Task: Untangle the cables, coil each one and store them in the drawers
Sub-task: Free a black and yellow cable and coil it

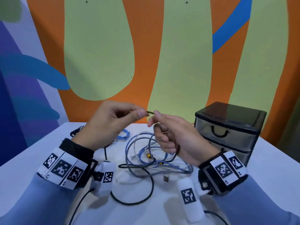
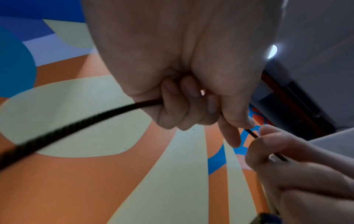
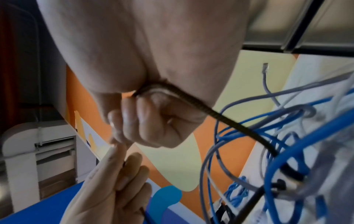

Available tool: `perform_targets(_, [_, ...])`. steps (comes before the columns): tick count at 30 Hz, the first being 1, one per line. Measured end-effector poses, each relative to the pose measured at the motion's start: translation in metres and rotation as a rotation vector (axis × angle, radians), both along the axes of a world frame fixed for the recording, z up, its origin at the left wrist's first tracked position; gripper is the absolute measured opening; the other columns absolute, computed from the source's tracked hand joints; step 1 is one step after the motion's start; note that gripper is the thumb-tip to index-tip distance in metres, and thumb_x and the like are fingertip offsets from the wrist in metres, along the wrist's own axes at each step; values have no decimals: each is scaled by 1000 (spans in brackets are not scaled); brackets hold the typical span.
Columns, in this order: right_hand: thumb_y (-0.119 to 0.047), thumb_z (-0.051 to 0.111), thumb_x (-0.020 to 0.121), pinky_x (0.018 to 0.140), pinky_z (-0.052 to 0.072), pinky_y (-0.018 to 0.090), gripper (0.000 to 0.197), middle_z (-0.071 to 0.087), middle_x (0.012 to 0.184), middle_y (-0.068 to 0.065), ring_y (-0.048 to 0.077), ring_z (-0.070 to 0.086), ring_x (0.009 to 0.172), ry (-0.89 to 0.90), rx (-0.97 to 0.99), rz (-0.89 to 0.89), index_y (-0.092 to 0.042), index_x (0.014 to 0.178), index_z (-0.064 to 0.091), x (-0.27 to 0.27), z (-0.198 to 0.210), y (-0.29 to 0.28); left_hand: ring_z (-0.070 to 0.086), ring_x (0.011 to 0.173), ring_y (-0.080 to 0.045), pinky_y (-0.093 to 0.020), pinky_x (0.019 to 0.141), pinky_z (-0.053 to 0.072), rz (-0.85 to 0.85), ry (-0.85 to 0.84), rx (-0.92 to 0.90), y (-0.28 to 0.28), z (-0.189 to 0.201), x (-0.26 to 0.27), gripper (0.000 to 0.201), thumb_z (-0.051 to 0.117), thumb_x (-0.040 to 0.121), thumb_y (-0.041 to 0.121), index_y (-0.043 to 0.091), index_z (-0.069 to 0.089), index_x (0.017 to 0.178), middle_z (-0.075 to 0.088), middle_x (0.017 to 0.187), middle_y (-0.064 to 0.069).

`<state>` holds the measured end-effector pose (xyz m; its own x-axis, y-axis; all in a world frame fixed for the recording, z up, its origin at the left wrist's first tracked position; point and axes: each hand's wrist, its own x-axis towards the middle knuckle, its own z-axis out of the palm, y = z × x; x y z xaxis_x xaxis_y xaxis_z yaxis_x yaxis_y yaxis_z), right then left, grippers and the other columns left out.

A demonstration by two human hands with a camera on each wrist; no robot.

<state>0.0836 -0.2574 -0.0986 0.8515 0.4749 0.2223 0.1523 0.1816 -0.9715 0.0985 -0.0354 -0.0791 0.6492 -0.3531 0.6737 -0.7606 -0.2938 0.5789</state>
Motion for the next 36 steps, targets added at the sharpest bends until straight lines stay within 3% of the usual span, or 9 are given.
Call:
perform_targets(2, [-40,50,106,44,7,25,33,25,57,-3,10,14,46,31,56,49,-17,84,58,-2,3,1,54,71,-43,-51,64,46,-24,15,9,-5,-2,2,20,74,99,43,27,85,106,66,82,-31])
perform_targets(6, [-51,45,103,43,5,22,38,16,51,-8,9,6,43,150,265,81,-20,89,63,0,9,-7,39,52,-2,-14,53,31,139,33,-113,6,-5,13,18,69,101,29,17,83,102,46,56,16])
perform_targets(12, [-31,45,108,39,14,22,30,32,60,0,9,22,44,124,263,34,-12,116,65,1,7,-9,35,56,-7,-19,54,29,176,-10,-145,2,-4,5,19,68,102,33,22,84,98,46,60,5])
perform_targets(17, [-38,49,105,35,9,17,31,27,57,-4,5,15,40,136,308,60,-14,106,68,-3,12,-10,32,59,-15,-29,55,26,123,-41,-41,-10,-1,-4,16,71,99,34,25,85,98,51,68,-18])
perform_targets(25, [-25,49,109,39,16,17,37,34,57,-7,3,21,46,52,410,-103,-4,135,65,3,7,-5,35,48,-11,-23,48,24,230,53,320,-25,-16,-5,26,59,107,38,31,78,124,39,51,9])
perform_targets(27, [-18,47,110,42,37,15,35,60,68,0,5,47,51,24,465,-149,0,136,61,4,5,-1,38,50,-14,-28,51,27,199,31,465,-36,-16,-14,23,55,110,37,31,77,110,41,52,5])
perform_targets(29, [-15,43,111,70,59,19,34,77,97,14,18,75,84,-18,518,-174,3,137,57,5,3,1,41,56,-19,-37,55,28,188,1,564,-43,-16,-19,32,53,110,37,25,63,83,43,54,0])
perform_targets(31, [-15,41,113,90,60,25,34,76,114,21,28,75,109,-86,505,-250,3,139,54,8,0,3,46,59,-20,-39,56,30,195,-28,633,-47,-15,-26,38,52,110,41,23,56,77,47,55,-1])
perform_targets(36, [-20,45,112,78,60,23,35,81,96,9,19,78,90,-270,202,-472,-9,143,57,10,-6,6,38,53,-10,-30,54,30,11,69,524,-45,-4,-40,41,65,103,47,26,60,68,46,53,1])
